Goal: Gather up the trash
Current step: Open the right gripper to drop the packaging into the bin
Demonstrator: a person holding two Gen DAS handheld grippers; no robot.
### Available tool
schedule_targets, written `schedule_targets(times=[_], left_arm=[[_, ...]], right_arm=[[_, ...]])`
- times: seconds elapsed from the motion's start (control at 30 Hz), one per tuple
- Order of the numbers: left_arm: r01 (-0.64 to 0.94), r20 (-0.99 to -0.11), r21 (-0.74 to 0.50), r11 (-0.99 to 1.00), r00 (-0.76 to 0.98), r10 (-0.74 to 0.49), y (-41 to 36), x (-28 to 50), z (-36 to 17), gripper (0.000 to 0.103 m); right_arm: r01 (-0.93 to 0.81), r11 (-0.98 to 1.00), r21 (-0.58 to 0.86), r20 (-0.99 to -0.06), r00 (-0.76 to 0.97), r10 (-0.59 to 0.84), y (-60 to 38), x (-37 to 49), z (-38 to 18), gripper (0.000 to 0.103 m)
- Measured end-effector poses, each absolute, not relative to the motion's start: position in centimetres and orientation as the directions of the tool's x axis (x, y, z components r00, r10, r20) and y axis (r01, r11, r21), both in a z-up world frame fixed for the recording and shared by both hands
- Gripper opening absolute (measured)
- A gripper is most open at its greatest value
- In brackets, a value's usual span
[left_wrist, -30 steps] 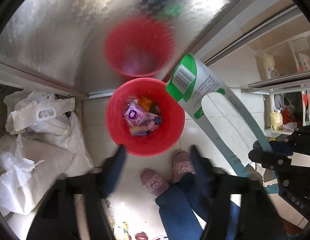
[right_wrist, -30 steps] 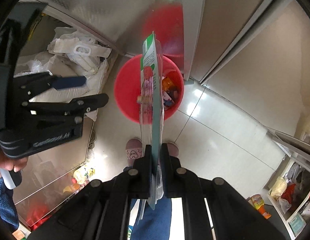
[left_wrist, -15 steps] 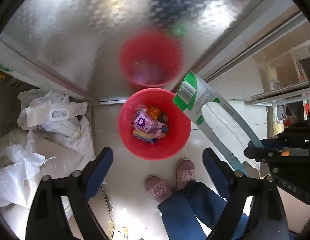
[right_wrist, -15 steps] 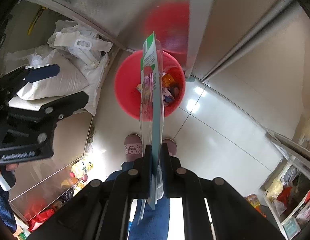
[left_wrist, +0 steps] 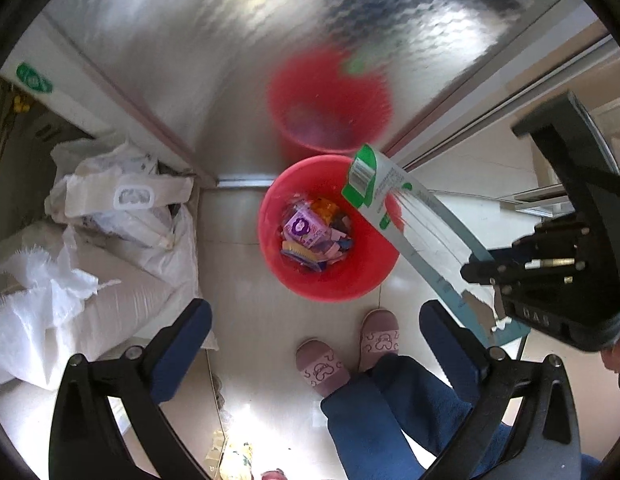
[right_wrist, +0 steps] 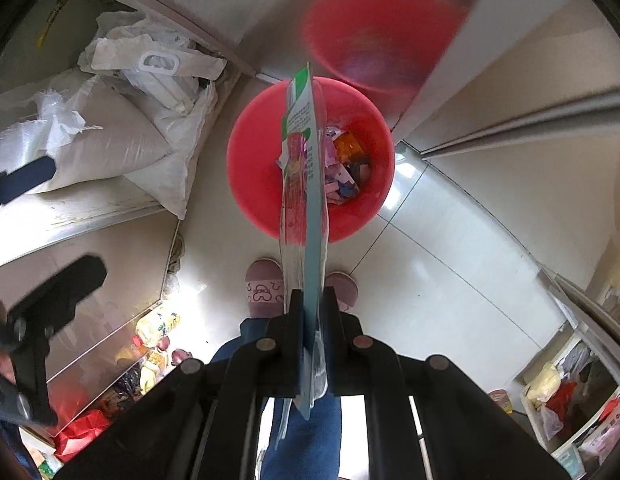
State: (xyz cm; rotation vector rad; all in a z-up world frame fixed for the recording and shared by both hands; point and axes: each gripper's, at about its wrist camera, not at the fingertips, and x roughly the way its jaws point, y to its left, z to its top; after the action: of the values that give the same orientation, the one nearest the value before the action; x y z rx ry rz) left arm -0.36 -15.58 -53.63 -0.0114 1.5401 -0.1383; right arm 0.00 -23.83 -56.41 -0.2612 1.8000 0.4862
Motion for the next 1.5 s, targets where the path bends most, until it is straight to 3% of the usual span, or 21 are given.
schedule_targets(times=[0.2, 0.27, 0.33, 0.37, 0.7, 0.87, 1.07, 1.13, 1.23, 1.5], left_arm=[[0.026, -0.994, -0.108, 0.994, 0.022, -0.109, -14.7, -0.9, -53.8, 0.103], [0.008, -0.992, -0.122, 0.992, 0.029, -0.123, -14.4, -1.1, -53.8, 0.103], [-0.001, -0.992, -0.120, 0.993, 0.033, -0.120, -14.1, -1.2, -53.5, 0.103], [-0.002, -0.992, -0.119, 0.993, 0.037, -0.119, -14.0, -1.2, -53.4, 0.103], [0.023, -0.987, -0.143, 0.989, 0.073, -0.144, -14.1, -2.1, -51.2, 0.103], [0.031, -0.984, -0.128, 0.991, 0.117, -0.131, -14.2, -3.2, -47.8, 0.103], [0.044, -0.967, -0.138, 0.990, 0.209, -0.144, -14.0, -5.3, -40.5, 0.103], [0.052, -0.961, -0.122, 0.991, 0.244, -0.131, -14.1, -6.3, -37.6, 0.103], [0.054, -0.948, -0.112, 0.992, 0.294, -0.123, -14.2, -8.0, -33.1, 0.103], [0.038, -0.895, -0.107, 0.994, 0.431, -0.113, -14.1, -13.8, -21.5, 0.103]], right_arm=[[-0.461, 0.871, 0.171, -0.962, -0.268, 0.047, -22.6, 0.4, -56.5, 0.009], [-0.476, 0.864, 0.168, -0.967, -0.250, 0.050, -22.2, 0.5, -56.4, 0.025], [-0.478, 0.860, 0.178, -0.970, -0.233, 0.071, -22.3, 0.5, -56.1, 0.054], [-0.476, 0.860, 0.181, -0.971, -0.224, 0.080, -22.5, 0.5, -56.0, 0.056], [-0.481, 0.861, 0.166, -0.985, -0.117, 0.125, -22.8, -0.6, -53.5, 0.057], [-0.479, 0.866, 0.141, -0.989, -0.032, 0.144, -23.1, -1.9, -50.3, 0.067], [-0.465, 0.872, 0.151, -0.976, 0.069, 0.206, -23.6, -4.2, -43.1, 0.069], [-0.459, 0.875, 0.156, -0.967, 0.111, 0.231, -23.9, -5.3, -40.2, 0.082], [-0.457, 0.874, 0.164, -0.951, 0.164, 0.264, -24.1, -7.3, -35.6, 0.092], [-0.427, 0.899, 0.101, -0.901, 0.345, 0.265, -24.8, -13.5, -23.9, 0.102]])
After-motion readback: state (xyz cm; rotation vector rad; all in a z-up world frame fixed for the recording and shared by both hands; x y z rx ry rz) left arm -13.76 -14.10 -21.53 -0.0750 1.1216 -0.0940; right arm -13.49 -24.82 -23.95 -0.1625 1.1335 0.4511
